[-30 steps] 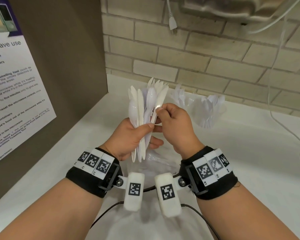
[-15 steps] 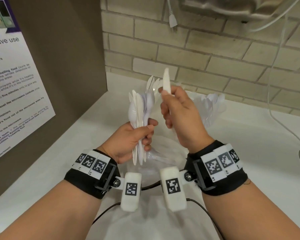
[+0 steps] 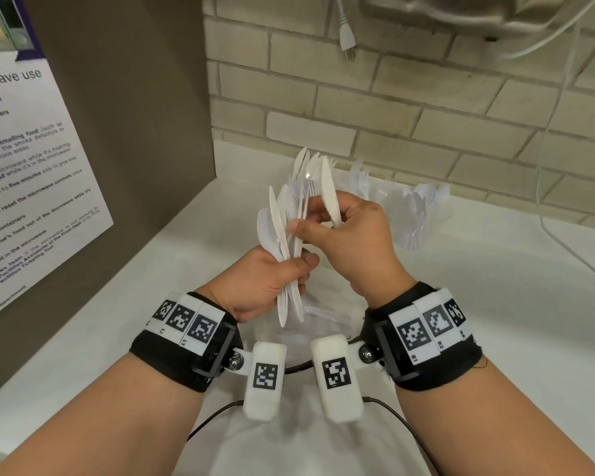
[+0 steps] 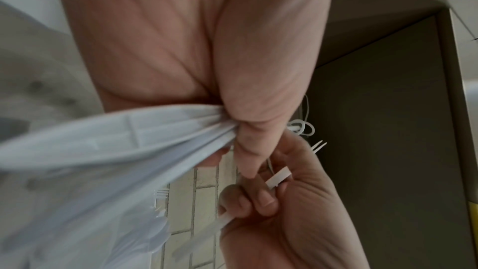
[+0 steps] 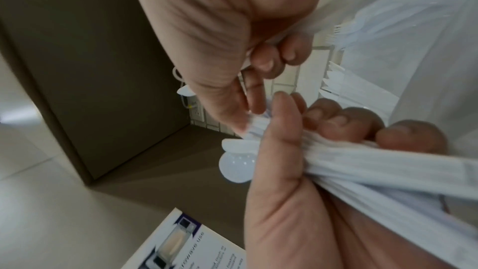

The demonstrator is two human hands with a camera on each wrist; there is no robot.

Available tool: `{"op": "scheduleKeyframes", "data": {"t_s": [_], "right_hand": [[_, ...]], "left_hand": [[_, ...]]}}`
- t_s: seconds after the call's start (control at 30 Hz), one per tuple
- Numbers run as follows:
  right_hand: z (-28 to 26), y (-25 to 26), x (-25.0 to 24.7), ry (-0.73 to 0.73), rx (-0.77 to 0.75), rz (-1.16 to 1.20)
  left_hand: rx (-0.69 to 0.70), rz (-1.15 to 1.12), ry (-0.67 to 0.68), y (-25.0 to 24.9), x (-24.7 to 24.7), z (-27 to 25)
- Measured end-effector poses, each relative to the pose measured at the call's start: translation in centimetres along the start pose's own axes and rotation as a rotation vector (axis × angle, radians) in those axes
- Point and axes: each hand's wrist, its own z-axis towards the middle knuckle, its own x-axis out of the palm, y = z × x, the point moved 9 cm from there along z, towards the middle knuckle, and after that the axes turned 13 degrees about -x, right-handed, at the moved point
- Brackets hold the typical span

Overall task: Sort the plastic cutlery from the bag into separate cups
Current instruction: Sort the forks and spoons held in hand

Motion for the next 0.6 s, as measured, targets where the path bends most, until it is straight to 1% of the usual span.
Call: {"op": "scheduleKeyframes", "data": {"t_s": [0.1,0.2,0.23,0.3,0.37,0.4,0.47,0.53,0.6], "right_hand": [[-0.1,-1.1,-0.2,-0.04,0.084,0.089],[-0.3,-1.0,0.3,-0.038,0.1,0.135],[-0.4,-1.1,0.2,-0.069,0.114,0.18],[-0.4,-0.8,-0.6,-0.174,0.121,0.261],[-0.1,-0.3,-1.9,-0.262,0.076,0.245],[0.1,-0.1,-2.4,-0.278,0.065,0.233],[0.5,0.1,-2.6,-0.245,0.062,0.228],[0.8,0.6,-2.3,-0.123,0.02,0.115],[0.7,0.9,-1.7,-0.017,-0.032,0.011]], "left_hand": [[-0.026,0.002,-0.031,0.4,-0.4,0.1],[-0.037,-0.035,-0.015,0.4,-0.2,0.1],[-0.042,-0.052,-0.014,0.4,-0.2,0.2],[-0.054,-0.068,-0.011,0.5,-0.2,0.2],[-0.043,-0.022,-0.003,0.5,0.0,0.2],[-0.039,0.016,-0.026,0.4,-0.1,0.1],[-0.006,0.152,-0.117,0.3,-0.8,0.2],[0.038,0.276,-0.185,-0.1,-1.3,0.3],[0.045,0.349,-0.222,-0.3,-1.6,0.4]]}}
